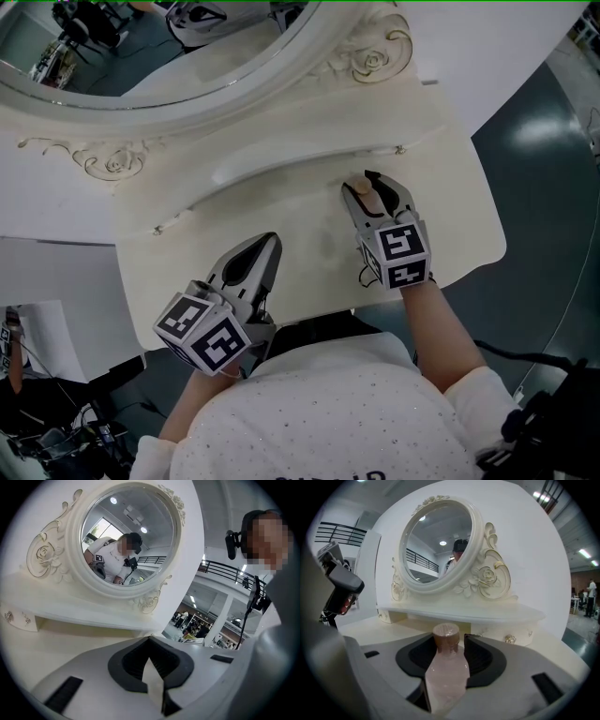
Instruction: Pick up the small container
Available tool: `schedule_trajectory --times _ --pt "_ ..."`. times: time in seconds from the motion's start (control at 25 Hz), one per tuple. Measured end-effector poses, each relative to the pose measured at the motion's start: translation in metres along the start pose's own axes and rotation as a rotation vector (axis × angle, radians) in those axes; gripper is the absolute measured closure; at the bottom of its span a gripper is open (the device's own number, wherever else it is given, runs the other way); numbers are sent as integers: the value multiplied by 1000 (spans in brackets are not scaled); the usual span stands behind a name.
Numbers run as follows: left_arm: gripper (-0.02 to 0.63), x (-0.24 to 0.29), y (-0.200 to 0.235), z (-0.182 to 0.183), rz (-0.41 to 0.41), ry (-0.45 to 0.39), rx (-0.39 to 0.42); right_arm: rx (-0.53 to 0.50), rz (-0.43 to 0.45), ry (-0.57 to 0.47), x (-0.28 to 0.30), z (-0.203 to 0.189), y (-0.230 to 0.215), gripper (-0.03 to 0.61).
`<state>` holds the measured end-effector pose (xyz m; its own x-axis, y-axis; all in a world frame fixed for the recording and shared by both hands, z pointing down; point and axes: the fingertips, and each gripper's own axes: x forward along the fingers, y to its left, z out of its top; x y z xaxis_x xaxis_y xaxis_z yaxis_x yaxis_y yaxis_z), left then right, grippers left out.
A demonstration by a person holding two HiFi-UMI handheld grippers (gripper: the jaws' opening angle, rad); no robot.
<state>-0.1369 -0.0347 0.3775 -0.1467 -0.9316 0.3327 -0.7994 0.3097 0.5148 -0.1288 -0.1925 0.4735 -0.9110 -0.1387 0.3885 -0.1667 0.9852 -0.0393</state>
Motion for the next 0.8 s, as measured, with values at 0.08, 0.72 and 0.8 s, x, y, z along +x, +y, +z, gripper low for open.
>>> schedule_trajectory --times 0.08,0.72,0.8 --pt "612 -1 0 -1 7 -4 0 -5 5 1 -2 0 -1 393" --pt "612 -6 13 -11 31 23 -6 -17 19 37 2 -2 1 400" --pt "612 -3 9 -12 23 27 -5 -23 23 22 1 -1 0 400"
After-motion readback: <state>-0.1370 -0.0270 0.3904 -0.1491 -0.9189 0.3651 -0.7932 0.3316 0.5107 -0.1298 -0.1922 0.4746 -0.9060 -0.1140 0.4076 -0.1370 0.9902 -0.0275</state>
